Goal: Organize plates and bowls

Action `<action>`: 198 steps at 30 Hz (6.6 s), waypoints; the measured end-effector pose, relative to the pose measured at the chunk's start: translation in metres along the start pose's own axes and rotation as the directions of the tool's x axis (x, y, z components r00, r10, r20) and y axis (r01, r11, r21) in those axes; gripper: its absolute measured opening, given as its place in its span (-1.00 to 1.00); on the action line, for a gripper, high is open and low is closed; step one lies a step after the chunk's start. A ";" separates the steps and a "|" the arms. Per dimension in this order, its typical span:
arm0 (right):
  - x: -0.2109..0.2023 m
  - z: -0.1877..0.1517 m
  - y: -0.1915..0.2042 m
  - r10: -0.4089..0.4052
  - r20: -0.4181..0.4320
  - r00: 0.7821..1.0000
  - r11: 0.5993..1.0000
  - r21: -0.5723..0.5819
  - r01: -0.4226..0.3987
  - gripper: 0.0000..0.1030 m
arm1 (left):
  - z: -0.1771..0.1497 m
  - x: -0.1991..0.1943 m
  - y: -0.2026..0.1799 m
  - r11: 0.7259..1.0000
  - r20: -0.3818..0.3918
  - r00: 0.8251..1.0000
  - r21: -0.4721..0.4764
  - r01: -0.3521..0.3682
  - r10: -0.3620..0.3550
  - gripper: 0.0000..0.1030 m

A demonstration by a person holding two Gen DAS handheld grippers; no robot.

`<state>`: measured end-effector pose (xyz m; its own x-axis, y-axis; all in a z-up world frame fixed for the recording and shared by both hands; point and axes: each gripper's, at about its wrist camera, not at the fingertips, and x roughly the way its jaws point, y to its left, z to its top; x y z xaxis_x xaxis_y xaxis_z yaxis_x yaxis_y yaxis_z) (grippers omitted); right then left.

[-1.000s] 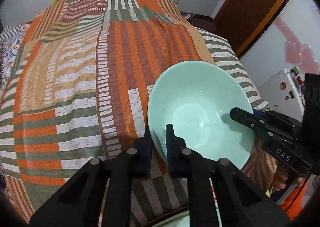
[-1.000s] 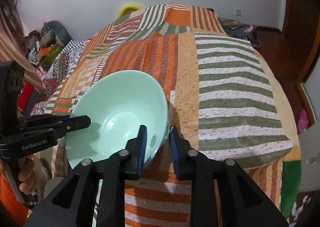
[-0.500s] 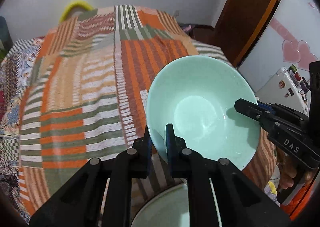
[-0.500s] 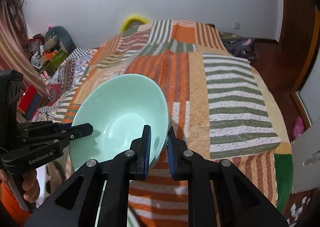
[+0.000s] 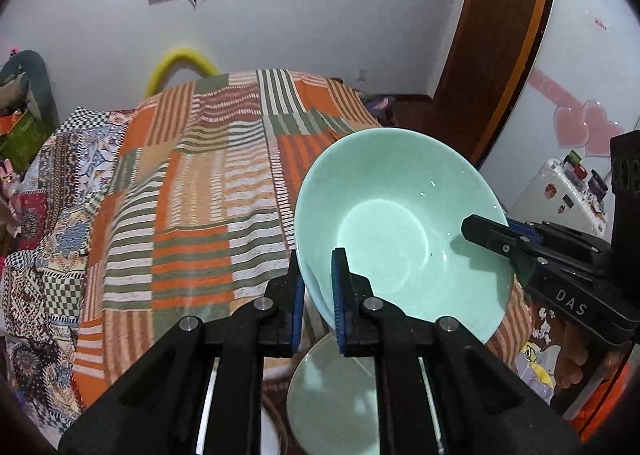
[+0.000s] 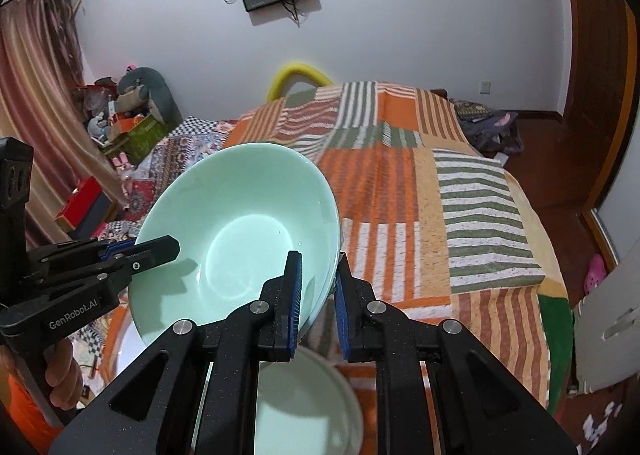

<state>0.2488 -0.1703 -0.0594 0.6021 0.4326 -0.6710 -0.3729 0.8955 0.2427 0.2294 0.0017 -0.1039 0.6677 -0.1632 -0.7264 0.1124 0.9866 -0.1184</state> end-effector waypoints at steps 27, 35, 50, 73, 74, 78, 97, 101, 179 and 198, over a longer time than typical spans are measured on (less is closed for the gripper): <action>0.008 -0.044 0.121 0.143 -0.028 0.989 0.982 -0.117 -0.145 -0.71 | -0.088 -0.110 0.092 0.981 0.057 0.988 -0.140 -0.134 0.143 -0.77; 0.025 -0.059 0.140 0.144 -0.080 0.986 0.979 -0.131 -0.154 -0.71 | -0.109 -0.097 0.117 0.974 0.010 0.990 -0.182 -0.137 0.141 -0.77; 0.064 -0.090 0.153 0.123 -0.207 0.971 0.981 -0.121 -0.150 -0.71 | -0.145 -0.047 0.143 0.960 -0.134 0.980 -0.222 -0.171 0.144 -0.77; 0.089 -0.113 0.162 0.086 -0.273 0.958 0.983 -0.135 -0.127 -0.70 | -0.173 -0.001 0.164 0.943 -0.255 0.956 -0.259 -0.210 0.143 -0.74; 0.090 -0.114 0.162 0.083 -0.275 0.958 0.982 -0.141 -0.126 -0.70 | -0.174 0.000 0.166 0.941 -0.258 0.956 -0.264 -0.212 0.143 -0.74; 0.087 -0.114 0.168 0.064 -0.257 0.964 0.977 -0.179 -0.112 -0.70 | -0.174 0.004 0.166 0.941 -0.264 0.952 -0.254 -0.223 0.154 -0.74; 0.057 -0.099 0.166 0.042 -0.137 0.990 0.967 -0.242 -0.074 -0.13 | -0.162 -0.037 0.163 0.949 -0.159 0.972 -0.239 -0.207 0.172 -0.17; 0.061 -0.102 0.158 0.045 -0.153 0.987 0.975 -0.211 -0.077 -0.13 | -0.168 -0.036 0.167 0.947 -0.162 0.974 -0.256 -0.196 0.158 -0.09; -0.018 -0.096 0.067 0.017 -0.053 0.998 0.999 0.041 -0.015 -0.34 | -0.108 -0.051 0.036 0.995 -0.044 0.999 -0.101 -0.014 0.009 -0.50; -0.007 -0.118 0.016 -0.032 -0.128 0.991 0.990 0.135 0.049 -0.34 | -0.113 0.012 -0.009 1.000 -0.193 0.981 -0.028 -0.004 -0.002 -0.49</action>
<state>0.1553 -0.1711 -0.1341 0.5186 0.3869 -0.7625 -0.2445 0.9216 0.3014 0.1533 -0.0093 -0.1879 0.5128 -0.1612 -0.8433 0.0896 0.9869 -0.1342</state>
